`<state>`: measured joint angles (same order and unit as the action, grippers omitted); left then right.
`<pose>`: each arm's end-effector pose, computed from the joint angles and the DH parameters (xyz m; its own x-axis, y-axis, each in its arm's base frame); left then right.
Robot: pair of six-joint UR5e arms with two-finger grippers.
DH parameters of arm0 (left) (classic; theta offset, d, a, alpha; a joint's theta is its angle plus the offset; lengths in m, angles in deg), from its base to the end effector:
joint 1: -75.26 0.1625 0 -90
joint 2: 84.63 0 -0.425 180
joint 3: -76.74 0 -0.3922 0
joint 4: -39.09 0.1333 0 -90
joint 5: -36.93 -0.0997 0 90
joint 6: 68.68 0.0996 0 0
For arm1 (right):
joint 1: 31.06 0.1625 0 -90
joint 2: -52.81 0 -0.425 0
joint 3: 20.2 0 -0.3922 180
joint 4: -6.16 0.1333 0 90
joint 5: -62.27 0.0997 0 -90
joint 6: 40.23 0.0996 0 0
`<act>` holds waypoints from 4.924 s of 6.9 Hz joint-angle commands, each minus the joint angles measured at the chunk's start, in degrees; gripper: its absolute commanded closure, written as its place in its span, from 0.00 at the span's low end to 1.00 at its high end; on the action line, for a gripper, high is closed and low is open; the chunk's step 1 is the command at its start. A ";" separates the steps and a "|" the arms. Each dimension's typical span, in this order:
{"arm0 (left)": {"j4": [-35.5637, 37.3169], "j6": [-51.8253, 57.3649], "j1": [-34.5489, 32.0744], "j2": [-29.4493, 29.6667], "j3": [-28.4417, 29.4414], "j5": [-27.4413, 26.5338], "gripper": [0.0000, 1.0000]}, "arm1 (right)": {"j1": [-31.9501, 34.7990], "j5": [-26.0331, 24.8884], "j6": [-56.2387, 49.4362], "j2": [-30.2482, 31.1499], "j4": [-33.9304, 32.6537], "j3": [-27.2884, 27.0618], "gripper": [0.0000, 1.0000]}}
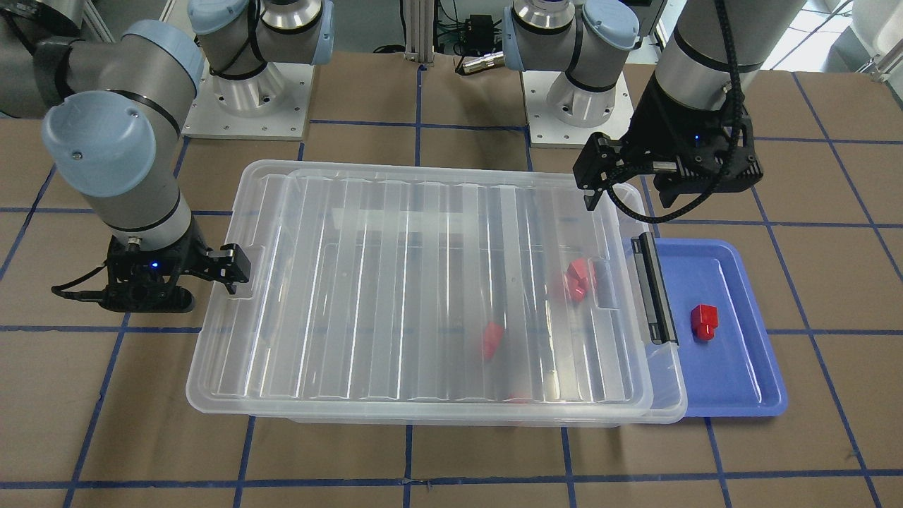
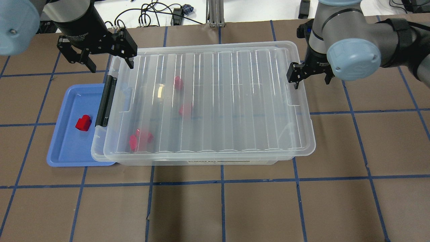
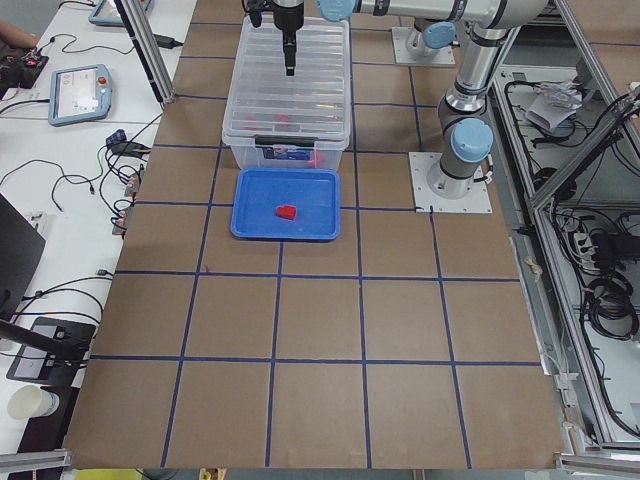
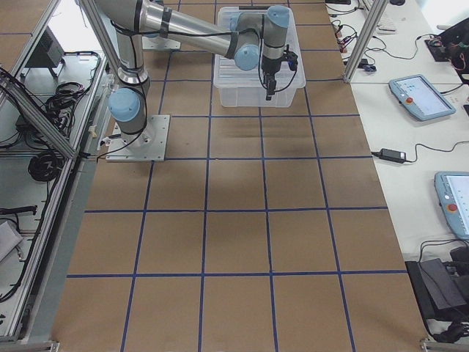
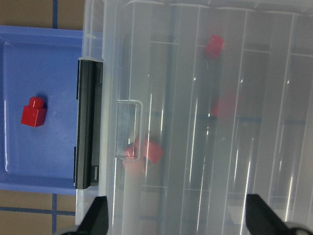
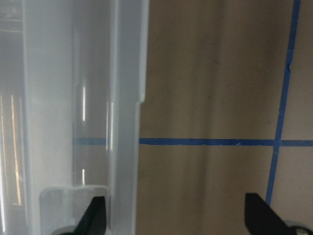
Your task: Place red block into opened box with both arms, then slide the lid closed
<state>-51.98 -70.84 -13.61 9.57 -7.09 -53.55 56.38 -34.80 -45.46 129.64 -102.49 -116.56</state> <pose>-0.1221 -0.5269 0.5018 -0.9983 -0.0575 -0.0078 -0.0574 0.9982 -0.0160 0.0957 -0.5695 0.3448 -0.9914 -0.0488 0.1212 -0.0459 0.9986 0.0265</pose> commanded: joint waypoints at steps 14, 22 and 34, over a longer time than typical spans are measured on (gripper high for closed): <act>30.98 36.60 27.44 7.47 -22.83 2.33 0.00 | -14.13 -1.46 -8.82 -0.28 -0.35 0.47 0.00; 37.45 39.07 27.97 12.22 -26.74 1.89 0.00 | -14.75 -1.28 -9.19 0.86 0.80 1.34 0.00; 24.55 35.50 27.00 10.86 -17.66 1.01 0.95 | 4.76 5.93 10.86 7.64 21.29 16.29 0.00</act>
<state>-17.64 -32.91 13.86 23.64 -30.30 -53.06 61.27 -29.01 -34.52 137.39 -80.14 -100.21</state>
